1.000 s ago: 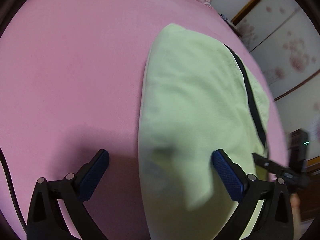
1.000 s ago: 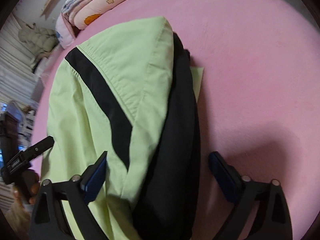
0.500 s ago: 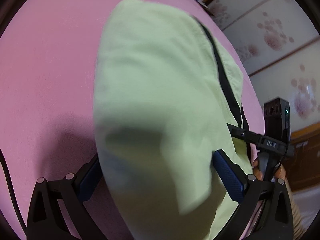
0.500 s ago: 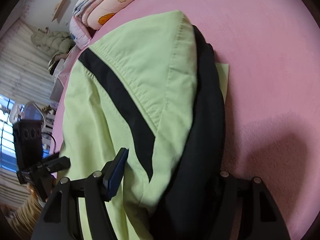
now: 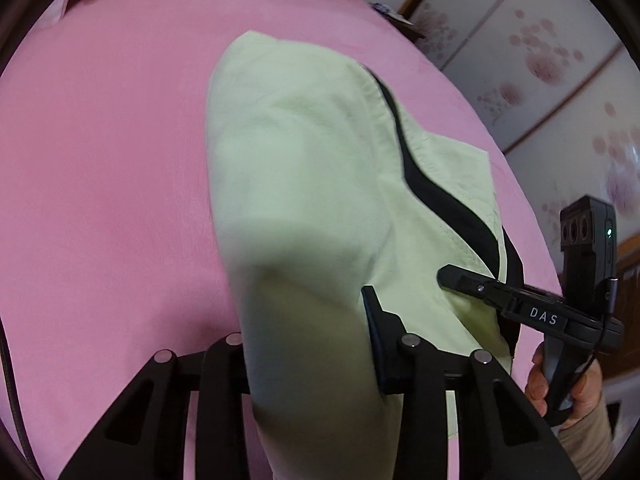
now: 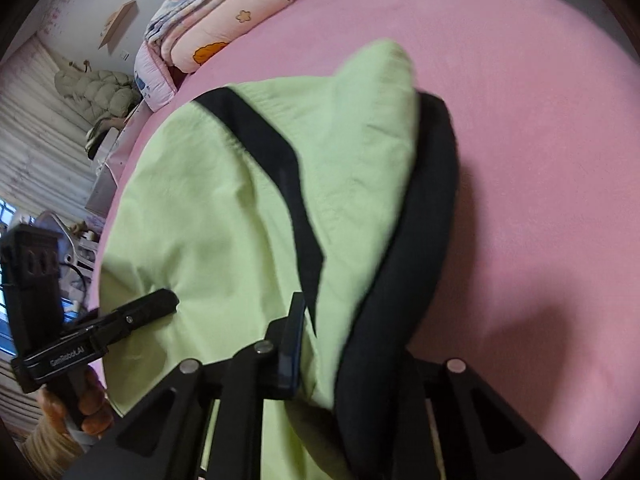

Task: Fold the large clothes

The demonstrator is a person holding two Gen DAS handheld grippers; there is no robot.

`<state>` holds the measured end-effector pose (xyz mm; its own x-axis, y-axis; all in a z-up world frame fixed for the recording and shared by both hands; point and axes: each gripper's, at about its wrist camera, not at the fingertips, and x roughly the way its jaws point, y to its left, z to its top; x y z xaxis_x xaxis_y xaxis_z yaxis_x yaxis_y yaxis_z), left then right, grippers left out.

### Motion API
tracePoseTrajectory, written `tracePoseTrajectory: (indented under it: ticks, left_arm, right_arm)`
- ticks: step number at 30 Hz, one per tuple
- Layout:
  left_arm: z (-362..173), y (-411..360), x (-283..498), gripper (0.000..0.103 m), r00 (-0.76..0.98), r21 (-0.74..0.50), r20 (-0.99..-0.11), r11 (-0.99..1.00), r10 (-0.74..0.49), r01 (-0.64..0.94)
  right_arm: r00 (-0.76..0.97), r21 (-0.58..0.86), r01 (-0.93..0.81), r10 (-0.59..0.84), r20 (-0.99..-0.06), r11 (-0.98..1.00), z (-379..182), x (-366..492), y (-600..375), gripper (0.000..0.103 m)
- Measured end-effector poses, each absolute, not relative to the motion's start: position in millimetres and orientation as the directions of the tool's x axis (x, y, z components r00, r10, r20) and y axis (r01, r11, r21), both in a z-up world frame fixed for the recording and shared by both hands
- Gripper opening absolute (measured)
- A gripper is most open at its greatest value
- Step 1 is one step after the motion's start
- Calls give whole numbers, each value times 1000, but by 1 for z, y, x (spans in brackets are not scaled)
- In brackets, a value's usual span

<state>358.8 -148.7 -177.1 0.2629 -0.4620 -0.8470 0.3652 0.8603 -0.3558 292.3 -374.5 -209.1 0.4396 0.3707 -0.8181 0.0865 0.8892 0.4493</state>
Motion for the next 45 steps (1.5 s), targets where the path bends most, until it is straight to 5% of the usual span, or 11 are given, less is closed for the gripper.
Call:
tracePoseTrajectory:
  ticks: [10, 24, 32, 38, 40, 42, 45]
  left_arm:
    - [-106, -11, 336, 35, 250, -310, -866, 857, -434, 412]
    - [-32, 237, 500, 37, 435, -164, -848, 929, -305, 332]
    - [-80, 316, 617, 42, 468, -109, -854, 957, -228, 269]
    - [-192, 262, 645, 64, 447, 95, -895, 979, 4, 182]
    - [-209, 265, 638, 98, 515, 200, -850, 973, 113, 117]
    - [-213, 270, 627, 103, 573, 271, -796, 961, 195, 50]
    - [-213, 274, 613, 103, 603, 280, -766, 960, 221, 5]
  right_arm:
    - [441, 462, -33, 428, -789, 886, -146, 263, -249, 15]
    - [509, 563, -146, 550, -662, 813, -102, 478, -17, 14]
    - [544, 606, -79, 544, -639, 791, -158, 584, 41, 14]
    - [514, 521, -54, 471, -717, 852, -223, 613, 51, 15]
    - [522, 479, -83, 448, -726, 874, -229, 612, 52, 20]
    - [535, 396, -107, 389, -750, 912, -231, 608, 55, 45]
    - [547, 315, -129, 333, -768, 940, -226, 602, 52, 64]
